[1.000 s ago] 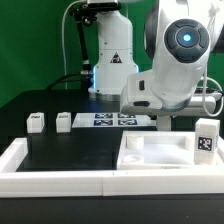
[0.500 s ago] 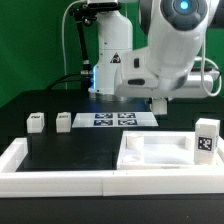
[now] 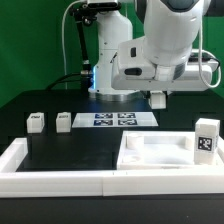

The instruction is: Assemble square table

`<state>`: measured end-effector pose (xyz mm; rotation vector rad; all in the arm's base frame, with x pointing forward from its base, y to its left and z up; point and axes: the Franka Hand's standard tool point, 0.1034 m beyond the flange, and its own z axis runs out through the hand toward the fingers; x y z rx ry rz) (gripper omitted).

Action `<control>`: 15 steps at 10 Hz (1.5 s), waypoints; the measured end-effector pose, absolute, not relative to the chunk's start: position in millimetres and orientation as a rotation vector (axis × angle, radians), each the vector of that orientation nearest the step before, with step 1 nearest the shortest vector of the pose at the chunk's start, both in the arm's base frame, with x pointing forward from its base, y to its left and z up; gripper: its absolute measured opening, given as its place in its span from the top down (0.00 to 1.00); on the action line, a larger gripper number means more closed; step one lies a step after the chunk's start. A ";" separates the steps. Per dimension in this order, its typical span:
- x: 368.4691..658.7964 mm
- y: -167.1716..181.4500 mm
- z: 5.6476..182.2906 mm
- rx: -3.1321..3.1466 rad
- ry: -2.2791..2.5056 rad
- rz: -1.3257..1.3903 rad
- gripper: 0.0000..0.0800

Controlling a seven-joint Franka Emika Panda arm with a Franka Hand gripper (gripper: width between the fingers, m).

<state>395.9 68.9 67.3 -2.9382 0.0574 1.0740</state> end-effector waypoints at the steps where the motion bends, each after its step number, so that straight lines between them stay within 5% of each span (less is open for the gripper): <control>1: 418.1 64.7 65.7 -2.993 0.005 0.854 0.64; 6: 464.6 53.5 116.1 -3.043 0.011 0.459 0.64; 11: 485.5 37.0 107.1 -3.118 -0.043 -0.147 0.64; 15: 515.1 25.3 127.8 -3.113 -0.060 -0.513 0.64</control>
Offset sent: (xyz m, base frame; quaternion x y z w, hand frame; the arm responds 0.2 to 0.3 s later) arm 0.0285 -0.0197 0.0367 0.0029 0.1516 -0.0324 0.9879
